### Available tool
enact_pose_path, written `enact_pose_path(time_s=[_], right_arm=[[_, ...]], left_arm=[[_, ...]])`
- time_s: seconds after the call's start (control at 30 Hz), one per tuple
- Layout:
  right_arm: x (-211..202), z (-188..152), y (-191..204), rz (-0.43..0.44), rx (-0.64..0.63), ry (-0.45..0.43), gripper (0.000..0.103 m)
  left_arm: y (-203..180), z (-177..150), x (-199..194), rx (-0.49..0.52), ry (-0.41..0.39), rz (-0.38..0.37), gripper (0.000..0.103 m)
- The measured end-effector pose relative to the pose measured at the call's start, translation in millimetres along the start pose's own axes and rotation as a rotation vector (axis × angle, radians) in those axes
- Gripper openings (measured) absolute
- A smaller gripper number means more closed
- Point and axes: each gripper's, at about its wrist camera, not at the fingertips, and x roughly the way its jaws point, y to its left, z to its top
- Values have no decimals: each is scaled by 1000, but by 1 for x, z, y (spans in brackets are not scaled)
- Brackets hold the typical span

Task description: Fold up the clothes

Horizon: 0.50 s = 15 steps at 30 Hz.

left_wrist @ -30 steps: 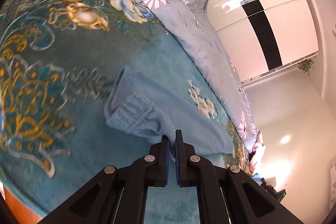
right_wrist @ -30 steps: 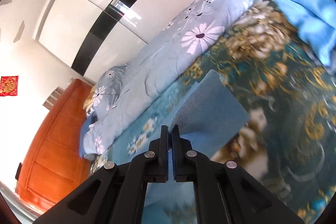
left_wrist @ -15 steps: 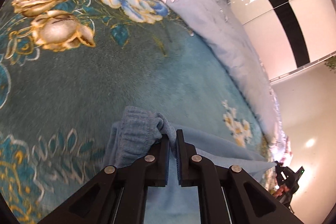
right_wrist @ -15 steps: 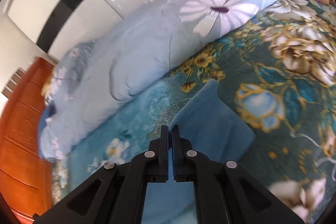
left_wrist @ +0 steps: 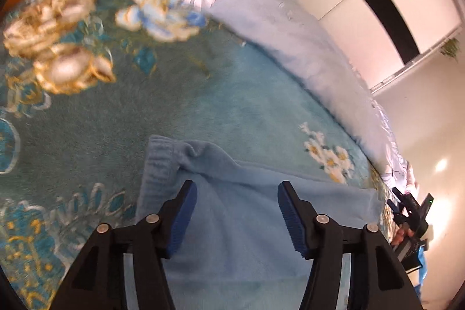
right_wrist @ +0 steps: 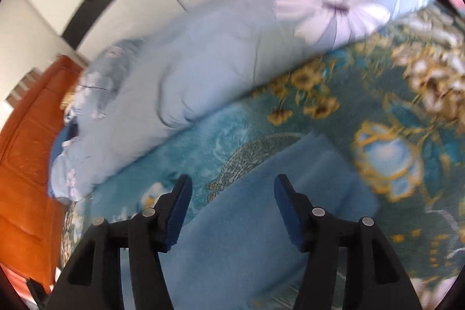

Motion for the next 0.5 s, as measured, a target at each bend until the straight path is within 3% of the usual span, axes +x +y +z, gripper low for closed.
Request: enact_pose_path(time_s=[0.1, 0.23, 0.33, 0.5], right_arm=[[-31, -17, -33, -34, 26, -44, 60], [-27, -39, -79, -30, 166, 7, 60], [-15, -44, -85, 35, 244, 11, 60], [7, -48, -75, 52, 267, 8, 61]], left_arm=[[9, -21, -29, -11, -96, 60, 73], [54, -56, -28, -204, -95, 102, 73], [77, -72, -15, -348, -64, 50, 73], [69, -73, -9, -381, -120, 75, 75]])
